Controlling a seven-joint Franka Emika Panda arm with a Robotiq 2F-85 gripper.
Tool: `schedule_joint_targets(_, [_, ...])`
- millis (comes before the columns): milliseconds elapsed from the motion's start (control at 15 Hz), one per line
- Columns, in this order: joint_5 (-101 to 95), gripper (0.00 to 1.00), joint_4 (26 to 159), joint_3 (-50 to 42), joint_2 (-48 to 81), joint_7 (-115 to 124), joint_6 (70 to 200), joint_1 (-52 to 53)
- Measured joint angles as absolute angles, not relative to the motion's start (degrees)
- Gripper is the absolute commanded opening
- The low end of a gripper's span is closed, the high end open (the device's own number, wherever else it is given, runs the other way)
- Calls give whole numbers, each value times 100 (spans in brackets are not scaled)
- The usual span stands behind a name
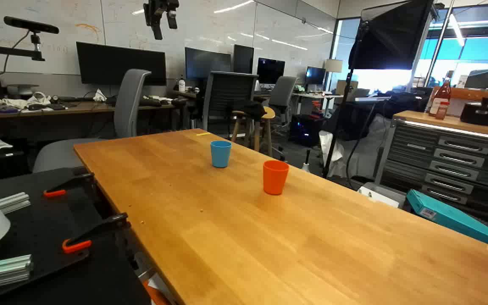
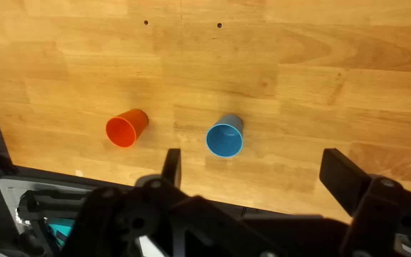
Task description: Put the light blue cup inside the orange cup
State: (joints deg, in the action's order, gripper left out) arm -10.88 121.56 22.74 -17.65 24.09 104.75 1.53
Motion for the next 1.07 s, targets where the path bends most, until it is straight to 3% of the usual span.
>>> schedule_joint_targets(600, [-1098, 100, 12131, 2194, -1602, 2425, 10641, 278])
schedule_joint_targets(1067, [-1111, 100, 11147, 1854, 361, 2652, 10815, 359])
